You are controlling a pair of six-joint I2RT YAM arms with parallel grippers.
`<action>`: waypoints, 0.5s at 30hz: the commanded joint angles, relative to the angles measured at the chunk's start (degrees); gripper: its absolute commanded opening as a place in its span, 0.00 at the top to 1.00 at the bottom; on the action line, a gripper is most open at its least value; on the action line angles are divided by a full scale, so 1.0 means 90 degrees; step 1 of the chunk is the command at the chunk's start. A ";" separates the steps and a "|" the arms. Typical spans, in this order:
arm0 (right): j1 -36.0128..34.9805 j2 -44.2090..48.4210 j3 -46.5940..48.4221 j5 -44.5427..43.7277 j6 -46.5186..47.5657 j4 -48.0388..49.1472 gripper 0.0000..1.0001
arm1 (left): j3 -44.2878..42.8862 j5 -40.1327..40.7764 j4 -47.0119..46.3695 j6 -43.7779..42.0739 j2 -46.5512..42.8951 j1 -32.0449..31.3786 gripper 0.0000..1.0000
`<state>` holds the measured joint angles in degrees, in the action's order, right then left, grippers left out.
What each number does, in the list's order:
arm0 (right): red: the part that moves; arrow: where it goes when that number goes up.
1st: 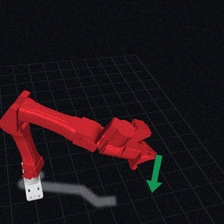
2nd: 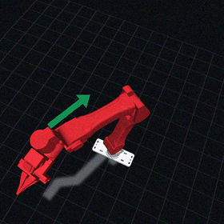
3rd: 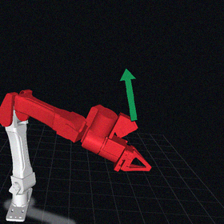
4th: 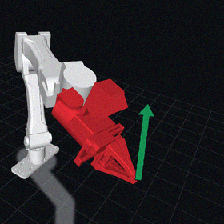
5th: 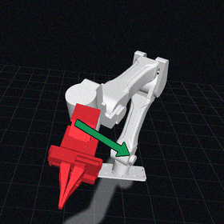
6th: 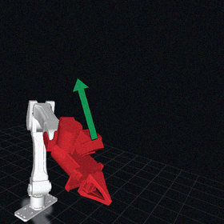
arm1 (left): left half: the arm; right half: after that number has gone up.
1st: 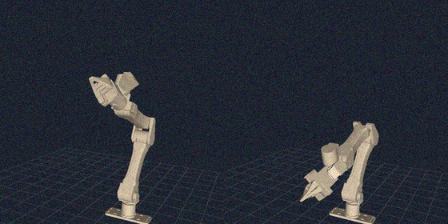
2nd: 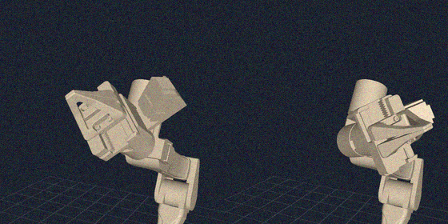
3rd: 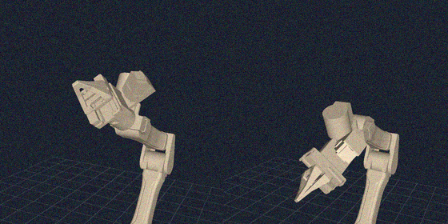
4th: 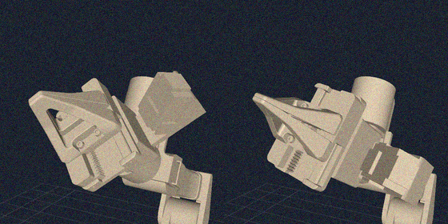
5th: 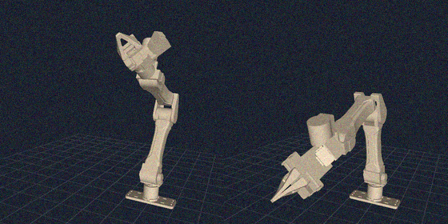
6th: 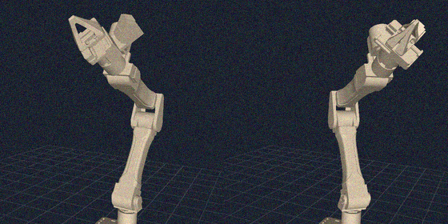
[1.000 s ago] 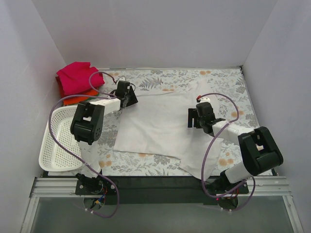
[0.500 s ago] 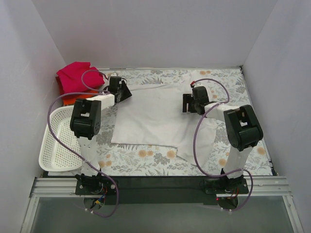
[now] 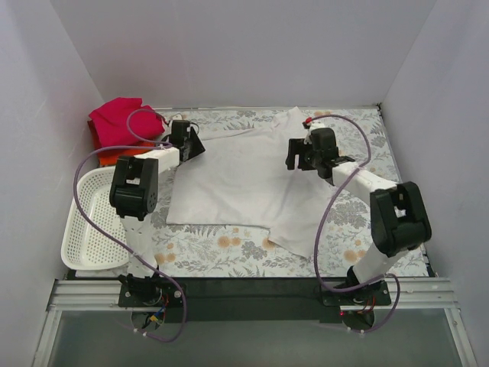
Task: Fold and stack the t-shirts
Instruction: Flatten the tshirt out
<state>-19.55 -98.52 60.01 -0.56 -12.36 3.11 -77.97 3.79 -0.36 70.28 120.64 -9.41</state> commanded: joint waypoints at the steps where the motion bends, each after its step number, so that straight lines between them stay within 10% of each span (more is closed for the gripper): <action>1: 0.0297 0.0994 -0.0270 -0.0270 0.0075 0.0123 0.28 | -0.0271 0.0281 0.0430 -0.0250 -0.0601 -0.0545 0.58; 15: 0.1449 0.0049 0.0108 0.0013 0.0016 0.0591 0.41 | -0.0164 0.0399 0.0470 -0.0309 -0.1403 -0.2790 0.58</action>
<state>-7.11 -94.87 56.03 -1.28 -12.01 5.23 -78.39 7.03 3.25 67.83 110.83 -30.55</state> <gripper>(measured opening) 0.618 0.416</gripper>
